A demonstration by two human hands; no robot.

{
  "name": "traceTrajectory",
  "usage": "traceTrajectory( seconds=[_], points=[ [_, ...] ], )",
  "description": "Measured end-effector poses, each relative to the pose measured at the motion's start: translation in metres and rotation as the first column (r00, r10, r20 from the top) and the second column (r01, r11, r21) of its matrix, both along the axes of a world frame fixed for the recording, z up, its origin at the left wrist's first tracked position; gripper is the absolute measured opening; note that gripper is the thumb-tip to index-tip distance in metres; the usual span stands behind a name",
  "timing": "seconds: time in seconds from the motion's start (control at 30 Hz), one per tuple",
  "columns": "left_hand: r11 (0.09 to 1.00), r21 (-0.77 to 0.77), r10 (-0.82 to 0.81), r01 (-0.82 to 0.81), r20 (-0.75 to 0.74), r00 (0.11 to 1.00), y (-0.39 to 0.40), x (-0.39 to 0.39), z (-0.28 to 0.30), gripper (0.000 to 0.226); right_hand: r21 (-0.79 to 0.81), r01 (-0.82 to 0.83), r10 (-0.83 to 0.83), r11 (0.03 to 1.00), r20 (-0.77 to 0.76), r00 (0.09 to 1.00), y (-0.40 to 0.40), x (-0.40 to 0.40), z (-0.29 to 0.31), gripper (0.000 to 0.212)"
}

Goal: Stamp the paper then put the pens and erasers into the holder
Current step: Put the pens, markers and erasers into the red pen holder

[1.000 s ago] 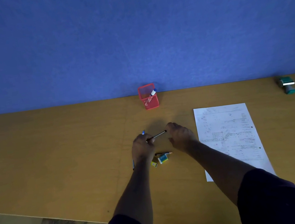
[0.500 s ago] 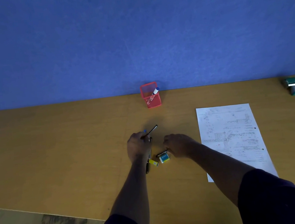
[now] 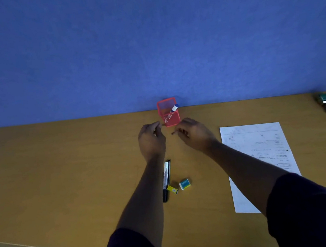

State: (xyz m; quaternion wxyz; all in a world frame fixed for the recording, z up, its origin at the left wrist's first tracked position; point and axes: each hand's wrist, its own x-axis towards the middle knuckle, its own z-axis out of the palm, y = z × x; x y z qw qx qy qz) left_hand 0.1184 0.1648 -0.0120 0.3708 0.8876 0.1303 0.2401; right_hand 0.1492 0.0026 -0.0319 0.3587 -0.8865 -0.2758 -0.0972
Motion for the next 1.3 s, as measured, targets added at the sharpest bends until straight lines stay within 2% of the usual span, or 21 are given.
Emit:
traceTrajectory(
  seconds=[0.17, 0.33, 0.47, 0.57, 0.73, 0.83, 0.97, 1.07, 1.17, 1.23, 1.3],
  points=[
    [0.997, -0.068, 0.049, -0.046, 0.035, 0.998, 0.001, 0.030, 0.011, 0.020, 0.064, 0.127, -0.129, 0.990, 0.031, 0.991, 0.009, 0.036, 0.030, 0.016],
    [0.996, -0.032, 0.079, -0.079, -0.010, 0.997, 0.003, 0.057, 0.013, 0.019, -0.040, 0.188, -0.188, 0.981, 0.017, 0.982, 0.018, 0.063, 0.039, 0.024],
    [0.995, 0.061, 0.081, -0.075, -0.096, 0.992, 0.005, 0.073, 0.009, 0.020, -0.142, 0.237, -0.244, 0.961, -0.032, 0.969, 0.028, 0.078, 0.031, 0.020],
    [0.989, 0.137, 0.080, -0.058, -0.161, 0.984, 0.005, 0.080, 0.003, 0.019, -0.221, 0.219, -0.230, 0.950, -0.026, 0.973, 0.035, 0.086, 0.022, 0.015],
    [0.977, 0.215, 0.060, -0.011, -0.221, 0.973, 0.006, 0.086, -0.007, 0.020, -0.301, 0.160, -0.169, 0.940, -0.004, 0.986, 0.043, 0.091, 0.013, 0.034],
    [0.969, 0.245, 0.030, 0.030, -0.238, 0.971, 0.008, 0.088, -0.012, 0.021, -0.338, 0.135, -0.135, 0.932, 0.021, 0.991, 0.046, 0.093, 0.010, 0.034],
    [0.968, 0.230, -0.052, 0.103, -0.217, 0.975, 0.012, 0.085, -0.017, 0.021, -0.371, 0.150, -0.109, 0.916, 0.131, 0.985, 0.049, 0.092, 0.007, 0.026],
    [0.985, 0.153, -0.057, 0.085, -0.176, 0.983, 0.011, 0.081, -0.019, 0.024, -0.424, 0.133, -0.083, 0.896, 0.134, 0.987, 0.047, 0.091, 0.005, 0.027],
    [0.997, 0.072, -0.005, 0.014, -0.123, 0.992, 0.011, 0.073, -0.021, 0.023, -0.316, 0.128, -0.098, 0.940, 0.108, 0.989, 0.041, 0.087, 0.006, 0.032],
    [0.999, 0.037, 0.023, -0.020, -0.091, 0.996, 0.013, 0.064, -0.025, 0.022, -0.134, 0.187, -0.170, 0.973, 0.130, 0.977, 0.033, 0.080, 0.004, 0.038],
    [0.999, 0.024, 0.048, -0.046, -0.088, 0.995, 0.016, 0.053, -0.031, 0.022, -0.027, 0.254, -0.245, 0.967, 0.185, 0.952, 0.024, 0.070, -0.004, 0.029]
  ],
)
